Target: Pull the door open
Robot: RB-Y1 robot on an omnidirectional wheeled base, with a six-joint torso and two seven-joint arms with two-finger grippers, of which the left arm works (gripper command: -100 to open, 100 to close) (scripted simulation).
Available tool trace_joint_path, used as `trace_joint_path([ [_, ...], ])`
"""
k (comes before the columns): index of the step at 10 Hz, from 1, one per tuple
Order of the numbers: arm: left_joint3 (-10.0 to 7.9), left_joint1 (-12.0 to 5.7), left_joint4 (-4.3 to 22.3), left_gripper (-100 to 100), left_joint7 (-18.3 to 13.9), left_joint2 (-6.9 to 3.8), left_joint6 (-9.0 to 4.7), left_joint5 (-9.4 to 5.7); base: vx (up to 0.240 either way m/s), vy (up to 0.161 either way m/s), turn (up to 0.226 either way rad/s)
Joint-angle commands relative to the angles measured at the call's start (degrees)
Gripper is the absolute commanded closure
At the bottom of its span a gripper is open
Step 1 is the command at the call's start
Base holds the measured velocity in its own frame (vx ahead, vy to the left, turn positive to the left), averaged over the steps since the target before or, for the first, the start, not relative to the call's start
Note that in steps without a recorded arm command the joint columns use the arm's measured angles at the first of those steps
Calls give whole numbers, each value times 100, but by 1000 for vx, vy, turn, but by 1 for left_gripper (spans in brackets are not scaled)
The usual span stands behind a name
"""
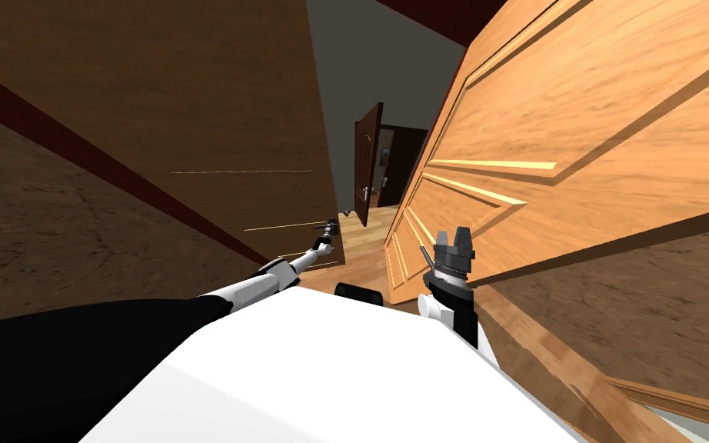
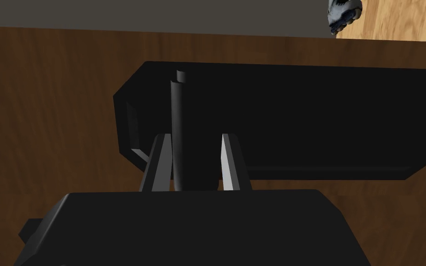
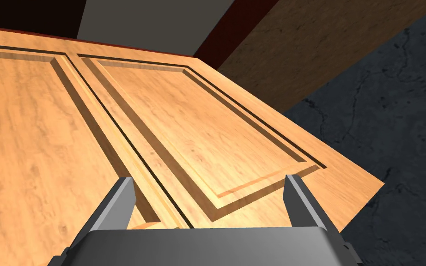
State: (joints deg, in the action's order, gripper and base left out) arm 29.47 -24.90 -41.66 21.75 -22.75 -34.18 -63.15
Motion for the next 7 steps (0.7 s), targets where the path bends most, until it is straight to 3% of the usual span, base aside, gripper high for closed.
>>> trace_joint_path([
  [1,83,66,-102,100,-203,-128,43,24,-113,-109,-37],
  [4,153,166,-144,100,-565,-482,22,56,-123,-140,55],
  [7,202,237,-171,100,-817,-723,9,87,-69,-87,103],
])
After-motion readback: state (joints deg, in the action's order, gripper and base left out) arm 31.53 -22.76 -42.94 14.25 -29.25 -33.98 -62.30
